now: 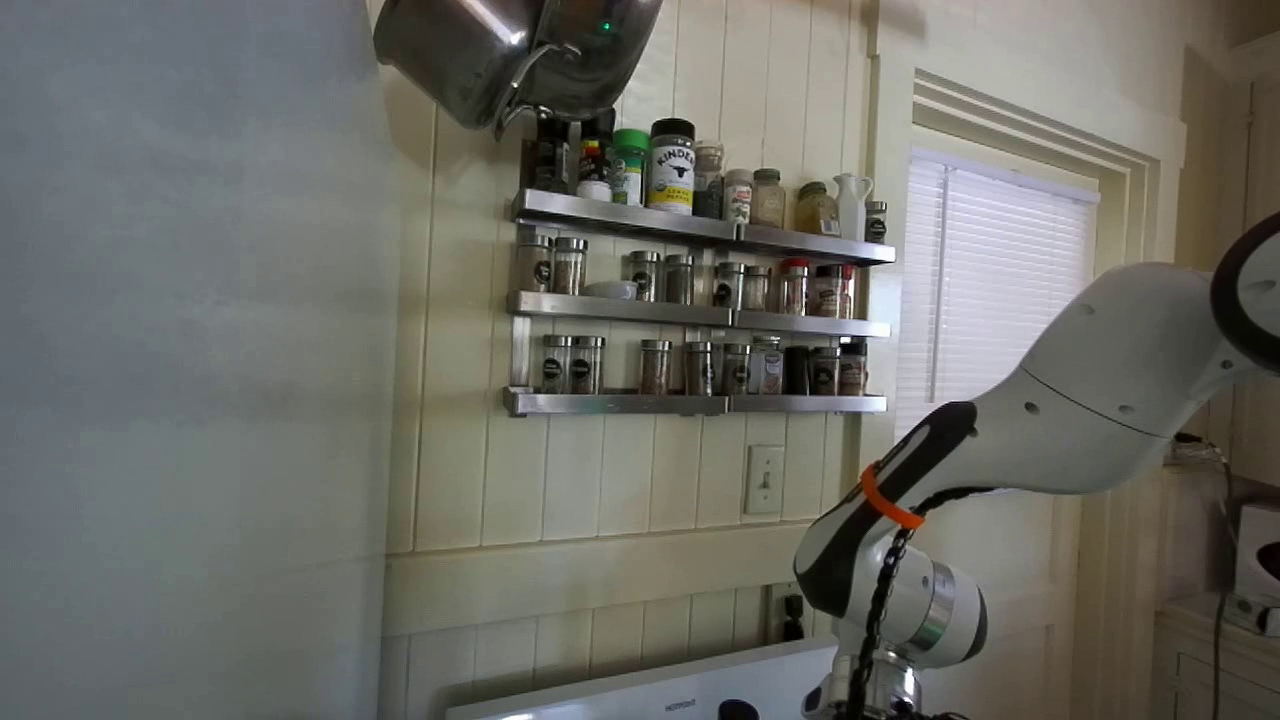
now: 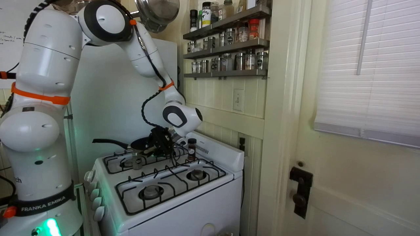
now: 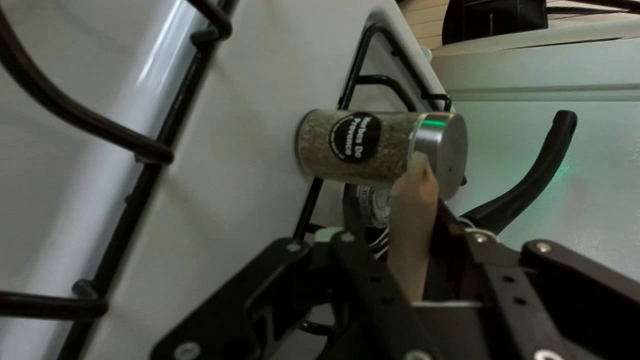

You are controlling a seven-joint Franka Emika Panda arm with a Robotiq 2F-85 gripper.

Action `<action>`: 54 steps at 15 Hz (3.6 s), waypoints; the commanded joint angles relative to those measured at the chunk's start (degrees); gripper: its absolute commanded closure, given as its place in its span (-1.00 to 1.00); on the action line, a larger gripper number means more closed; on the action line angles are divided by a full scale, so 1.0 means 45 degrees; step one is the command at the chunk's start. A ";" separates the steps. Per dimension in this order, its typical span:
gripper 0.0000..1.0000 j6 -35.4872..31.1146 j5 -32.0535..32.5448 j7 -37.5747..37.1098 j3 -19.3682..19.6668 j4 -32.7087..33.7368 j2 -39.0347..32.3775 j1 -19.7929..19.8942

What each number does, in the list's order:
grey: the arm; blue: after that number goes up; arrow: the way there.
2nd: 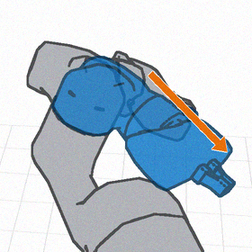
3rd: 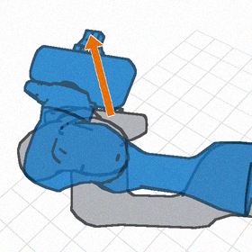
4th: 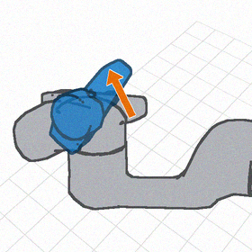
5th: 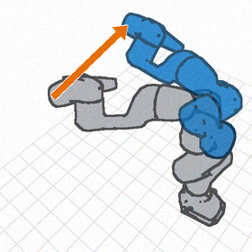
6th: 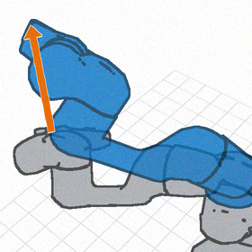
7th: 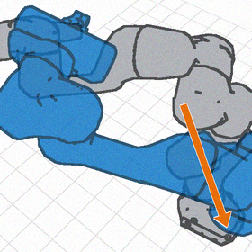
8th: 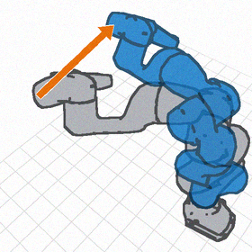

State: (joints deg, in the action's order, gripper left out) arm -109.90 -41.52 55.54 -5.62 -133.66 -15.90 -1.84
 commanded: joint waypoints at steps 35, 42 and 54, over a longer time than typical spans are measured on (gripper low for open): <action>-0.08 0.0851 -0.0051 0.1542 -0.0224 0.0085 0.0290 0.0004; 0.09 0.1035 -0.0195 0.1669 -0.0349 0.0196 -0.0047 -0.0036; 0.90 0.1031 -0.0511 0.2001 -0.0521 0.0066 -0.0259 -0.0004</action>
State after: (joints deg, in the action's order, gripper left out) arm -106.17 -42.57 63.35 -7.93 -133.40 -16.72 -2.06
